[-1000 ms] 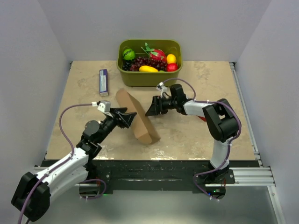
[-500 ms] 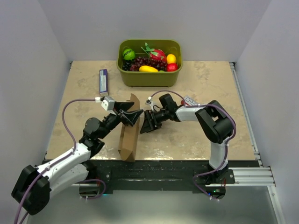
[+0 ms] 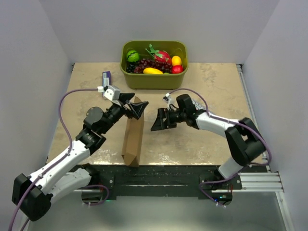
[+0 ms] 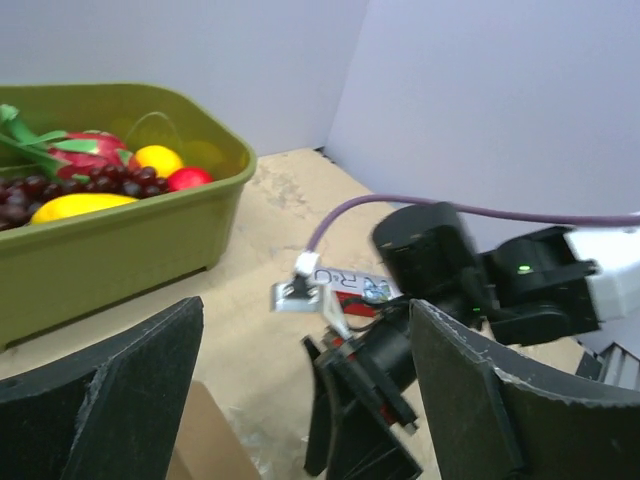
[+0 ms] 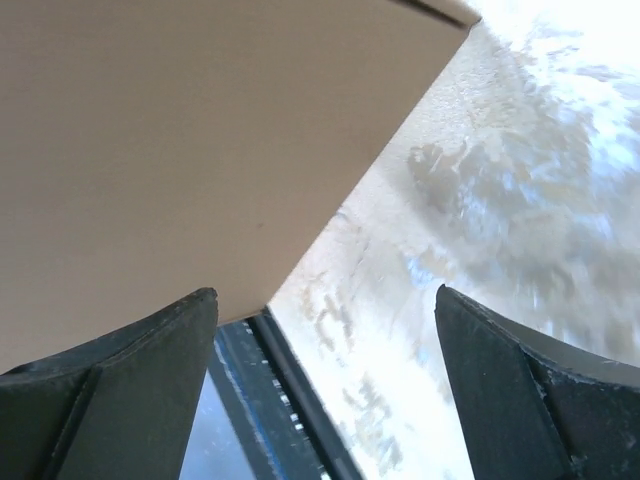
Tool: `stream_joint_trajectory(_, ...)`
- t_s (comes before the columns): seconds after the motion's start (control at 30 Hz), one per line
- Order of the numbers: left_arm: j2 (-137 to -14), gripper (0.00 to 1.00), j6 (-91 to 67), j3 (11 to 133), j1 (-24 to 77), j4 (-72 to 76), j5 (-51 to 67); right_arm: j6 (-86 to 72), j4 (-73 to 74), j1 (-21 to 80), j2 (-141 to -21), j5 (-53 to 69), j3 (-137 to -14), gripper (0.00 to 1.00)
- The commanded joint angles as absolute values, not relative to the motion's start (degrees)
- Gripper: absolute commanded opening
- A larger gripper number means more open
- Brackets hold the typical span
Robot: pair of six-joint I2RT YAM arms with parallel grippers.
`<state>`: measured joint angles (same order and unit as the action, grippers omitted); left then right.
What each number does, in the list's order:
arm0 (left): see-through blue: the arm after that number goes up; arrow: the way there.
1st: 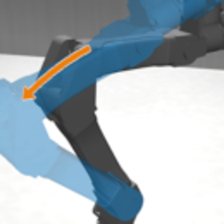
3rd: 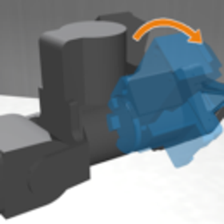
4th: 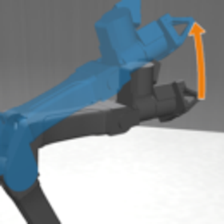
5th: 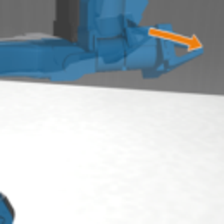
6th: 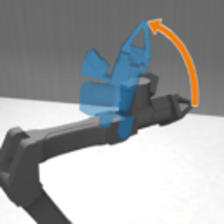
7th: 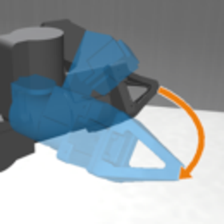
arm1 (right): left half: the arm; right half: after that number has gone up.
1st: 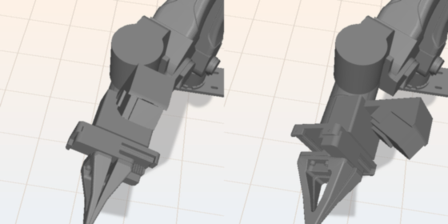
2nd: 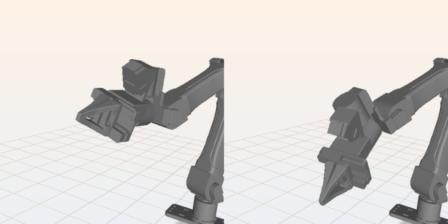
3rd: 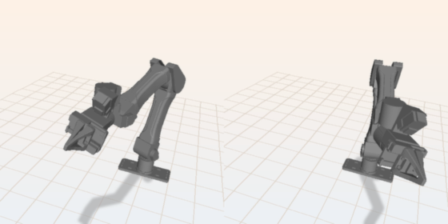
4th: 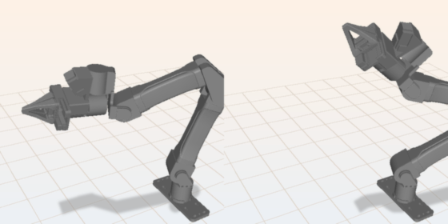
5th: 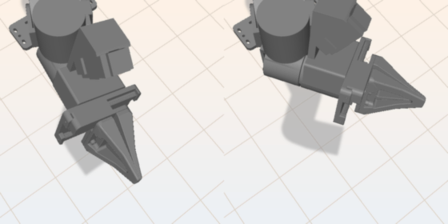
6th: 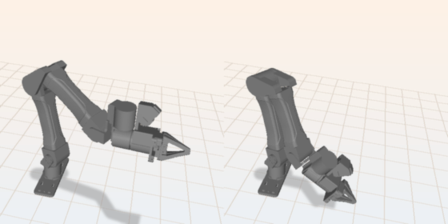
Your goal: Fold the paper box
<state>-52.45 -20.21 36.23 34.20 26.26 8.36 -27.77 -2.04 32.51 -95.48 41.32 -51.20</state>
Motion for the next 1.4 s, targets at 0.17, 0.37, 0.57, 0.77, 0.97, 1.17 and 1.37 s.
stream_joint_trajectory(0.17, -45.27, 0.96, -29.51, 31.30, 17.60, 7.91, -0.72, -39.45, -0.26, 38.13, -73.68, 23.22, -51.50, 0.99)
stream_joint_trajectory(0.37, -43.86, 0.92, -33.13, 22.95, 13.62, 6.68, 4.12, -44.12, 6.83, 44.55, -74.35, 12.93, -57.73, 0.99)
stream_joint_trajectory(0.57, -40.79, 0.70, -33.66, 14.60, 14.06, 8.96, 7.30, -41.23, 12.03, 50.35, -81.64, 8.71, -67.14, 0.99)
stream_joint_trajectory(0.77, -37.36, 0.59, -34.71, 13.62, 18.10, 6.33, 7.12, -34.73, 23.87, 54.05, -89.90, 0.20, -80.39, 0.99)
stream_joint_trajectory(0.97, -41.20, 0.52, -39.37, 10.19, 27.15, 14.57, 6.16, -32.09, 29.88, 56.16, -93.33, -3.25, -85.25, 0.99)
stream_joint_trajectory(1.17, -44.73, 0.51, -40.51, 10.82, 32.25, 19.31, 3.78, -30.51, 30.50, 56.51, -95.27, -1.32, -85.34, 0.98)
stream_joint_trajectory(1.37, -48.42, 0.52, -41.23, 9.58, 34.54, 27.85, 4.83, -23.66, 33.57, 56.43, -96.50, -3.86, -87.80, 0.95)
